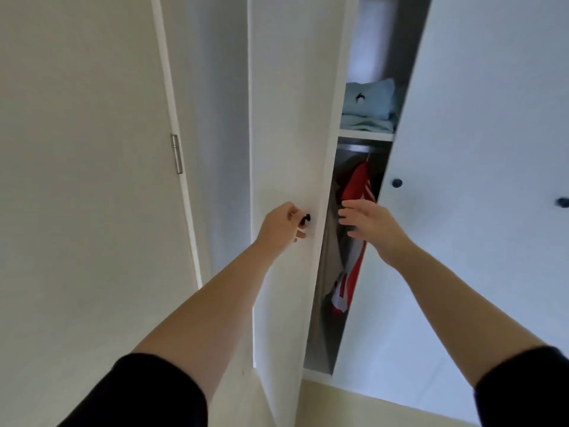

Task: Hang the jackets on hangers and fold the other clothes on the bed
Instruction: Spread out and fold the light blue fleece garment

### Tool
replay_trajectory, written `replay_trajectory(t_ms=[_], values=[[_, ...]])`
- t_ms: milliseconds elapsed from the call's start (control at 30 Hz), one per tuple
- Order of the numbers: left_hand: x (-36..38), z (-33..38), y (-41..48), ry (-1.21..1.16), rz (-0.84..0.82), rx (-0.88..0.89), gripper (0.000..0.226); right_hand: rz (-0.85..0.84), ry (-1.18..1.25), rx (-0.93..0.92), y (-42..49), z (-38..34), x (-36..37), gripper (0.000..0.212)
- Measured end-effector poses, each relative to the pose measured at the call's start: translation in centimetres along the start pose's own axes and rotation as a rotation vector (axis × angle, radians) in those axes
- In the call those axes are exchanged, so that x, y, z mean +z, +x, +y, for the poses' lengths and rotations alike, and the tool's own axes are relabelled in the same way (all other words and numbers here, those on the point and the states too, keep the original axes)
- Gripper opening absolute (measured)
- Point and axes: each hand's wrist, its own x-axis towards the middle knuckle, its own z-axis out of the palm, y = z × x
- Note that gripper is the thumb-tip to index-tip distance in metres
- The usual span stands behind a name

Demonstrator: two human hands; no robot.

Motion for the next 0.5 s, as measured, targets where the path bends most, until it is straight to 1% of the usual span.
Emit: replay_trajectory(t_ms=[67,133,200,333,433,500], values=[[2.6,0.8,2.0,0.078,-0.061,0.061,0.015,0.014,-0.012,0.037,0.8,0.9,-2.5,0.033],[5.3,1.2,4.1,0.172,-0.138,0.089,0.010,0.011,0.057,0.098,2.1,1.9,-4.8,0.038],[8.0,1.5,6.2,0.275,-0.172,0.142,0.011,0.021,0.077,0.139,4.0,3.2,-6.9,0.040],[11.9,2.4,11.1,0.446,-0.244,0.254,0.026,0.182,-0.193,0.112,9.1,6.4,-11.5,0.043],[14.1,2.9,15.3,0.505,-0.246,0.244,0.038,0.274,-0.394,0.016,13.5,8.4,-14.8,0.046],[15.6,2.9,17.8,0.500,-0.215,0.220,0.038,0.277,-0.520,-0.062,16.3,9.6,-16.2,0.049]])
